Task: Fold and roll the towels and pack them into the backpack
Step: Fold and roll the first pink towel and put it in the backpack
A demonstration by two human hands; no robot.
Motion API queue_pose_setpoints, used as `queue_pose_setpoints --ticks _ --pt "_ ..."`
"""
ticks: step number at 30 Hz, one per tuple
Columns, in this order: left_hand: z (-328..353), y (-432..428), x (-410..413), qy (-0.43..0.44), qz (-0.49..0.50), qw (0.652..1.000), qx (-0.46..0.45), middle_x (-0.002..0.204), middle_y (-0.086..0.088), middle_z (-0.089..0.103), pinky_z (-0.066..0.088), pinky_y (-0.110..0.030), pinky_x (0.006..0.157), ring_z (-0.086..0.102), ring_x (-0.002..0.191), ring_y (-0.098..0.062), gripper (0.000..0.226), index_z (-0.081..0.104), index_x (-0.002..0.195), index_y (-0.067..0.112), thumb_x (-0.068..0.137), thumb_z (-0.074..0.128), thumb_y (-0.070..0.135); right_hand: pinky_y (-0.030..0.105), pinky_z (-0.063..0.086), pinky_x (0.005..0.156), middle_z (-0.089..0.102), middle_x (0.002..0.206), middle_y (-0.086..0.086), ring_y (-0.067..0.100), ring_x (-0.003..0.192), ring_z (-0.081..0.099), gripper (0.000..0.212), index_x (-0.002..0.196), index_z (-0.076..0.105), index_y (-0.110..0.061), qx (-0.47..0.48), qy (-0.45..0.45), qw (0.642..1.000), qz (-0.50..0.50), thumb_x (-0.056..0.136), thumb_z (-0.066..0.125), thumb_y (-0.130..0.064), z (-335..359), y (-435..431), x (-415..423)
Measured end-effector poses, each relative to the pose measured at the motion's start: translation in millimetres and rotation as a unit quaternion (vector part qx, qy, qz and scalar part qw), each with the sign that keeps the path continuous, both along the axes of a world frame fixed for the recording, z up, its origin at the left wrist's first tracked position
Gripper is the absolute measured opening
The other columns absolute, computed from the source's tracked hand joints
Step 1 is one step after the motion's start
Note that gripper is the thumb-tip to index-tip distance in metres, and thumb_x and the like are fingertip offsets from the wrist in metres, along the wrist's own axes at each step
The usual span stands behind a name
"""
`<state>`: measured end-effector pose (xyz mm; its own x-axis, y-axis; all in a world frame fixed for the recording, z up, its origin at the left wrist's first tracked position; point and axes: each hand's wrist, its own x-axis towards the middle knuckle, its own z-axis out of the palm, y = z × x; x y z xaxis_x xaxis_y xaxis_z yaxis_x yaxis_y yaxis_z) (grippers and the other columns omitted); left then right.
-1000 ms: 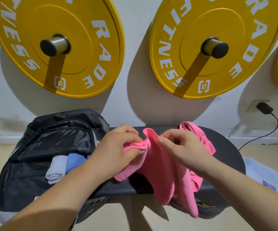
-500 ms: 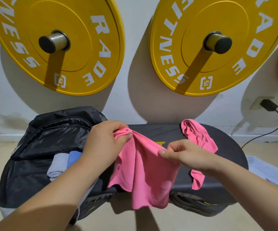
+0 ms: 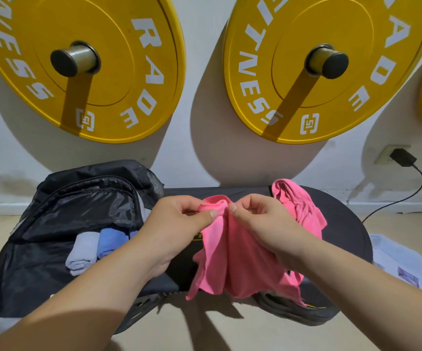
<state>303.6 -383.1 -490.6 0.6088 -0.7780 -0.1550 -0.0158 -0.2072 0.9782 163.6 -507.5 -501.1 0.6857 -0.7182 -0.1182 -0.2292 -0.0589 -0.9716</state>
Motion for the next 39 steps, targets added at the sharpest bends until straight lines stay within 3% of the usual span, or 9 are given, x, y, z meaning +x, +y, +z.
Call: queue_pose_setpoints --ticks 5,9,13,19,22,26,31,36,39 --pt "-6 -1 2 0.041 -0.004 0.999 -0.003 0.096 -0.020 0.077 0.056 -0.047 0.097 0.071 0.088 -0.024 0.012 0.079 0.085 0.007 0.091 0.074 0.016 0.039 0.057 0.080 0.076 0.098 0.021 0.025 0.082 0.068 0.020 0.107 0.073 -0.002 0.179 -0.015 0.981 0.066 0.092 0.061 0.005 8 1 -1" --pt "0 -2 6 -0.252 0.104 0.962 0.005 0.084 0.007 0.074 0.051 -0.020 0.080 0.067 0.081 -0.003 0.013 0.078 0.077 0.020 0.089 0.073 0.017 0.026 0.037 0.055 0.061 0.069 0.004 0.018 0.059 0.050 0.027 0.107 0.070 -0.016 0.143 0.016 0.989 -0.025 0.088 0.068 0.004 4 -3 0" --pt "6 -2 -5 -0.252 0.044 0.966 -0.041 0.075 0.006 0.074 0.044 -0.008 0.064 0.061 0.066 0.001 0.013 0.075 0.082 0.019 0.093 0.069 0.015 0.019 0.041 0.047 0.066 0.072 0.003 0.010 0.052 0.057 0.015 0.099 0.072 -0.010 0.208 -0.028 0.977 -0.027 0.089 0.069 0.002 9 -1 1" --pt "-1 -5 -12 -0.180 -0.018 0.982 -0.059 0.090 0.013 0.078 0.053 -0.017 0.077 0.071 0.083 -0.002 0.014 0.078 0.096 0.022 0.096 0.067 0.014 0.042 0.057 0.091 0.074 0.112 0.023 0.034 0.101 0.072 0.052 0.120 0.065 0.001 0.280 -0.126 0.951 0.023 0.083 0.037 0.025 15 -2 1" --pt "-4 -4 -6 -0.130 -0.025 0.989 -0.066 0.093 0.008 0.079 0.055 -0.029 0.080 0.073 0.086 -0.009 0.015 0.079 0.099 0.021 0.097 0.066 0.014 0.041 0.058 0.097 0.077 0.108 0.015 0.026 0.101 0.074 0.045 0.120 0.068 -0.004 0.151 -0.113 0.981 0.038 0.085 0.059 0.023 11 -1 -2" --pt "-5 -3 -9 -0.059 -0.039 0.995 -0.068 0.085 0.001 0.079 0.052 -0.025 0.070 0.069 0.073 -0.007 0.017 0.080 0.097 0.017 0.098 0.063 0.010 0.040 0.061 0.090 0.080 0.091 0.003 0.020 0.090 0.077 0.029 0.100 0.079 -0.012 -0.082 -0.054 0.995 0.018 0.077 0.083 0.005 9 1 -3" --pt "-2 -2 -10 -0.033 -0.057 0.996 -0.065 0.091 -0.004 0.079 0.050 -0.022 0.068 0.068 0.078 -0.009 0.019 0.079 0.100 0.018 0.100 0.061 0.012 0.045 0.062 0.083 0.080 0.083 0.000 0.018 0.082 0.077 0.008 0.091 0.081 -0.014 -0.155 -0.068 0.985 0.019 0.083 0.083 -0.012 15 0 -4" --pt "-1 -4 -2 0.053 -0.023 0.995 -0.079 0.096 -0.023 0.074 0.051 -0.041 0.081 0.063 0.083 -0.026 0.020 0.078 0.098 0.015 0.102 0.058 0.014 0.025 0.057 0.094 0.079 0.108 -0.007 0.002 0.104 0.072 0.054 0.117 0.076 -0.015 -0.168 -0.048 0.979 0.104 0.086 0.050 0.020 19 1 -7" --pt "-2 -3 -3 0.058 -0.043 0.995 -0.068 0.089 -0.025 0.070 0.049 -0.024 0.064 0.058 0.070 -0.022 0.018 0.076 0.101 0.012 0.102 0.059 0.015 0.025 0.058 0.094 0.079 0.105 -0.009 -0.001 0.101 0.072 0.041 0.114 0.078 -0.015 -0.223 -0.046 0.970 0.085 0.085 0.068 0.012 13 1 -7"
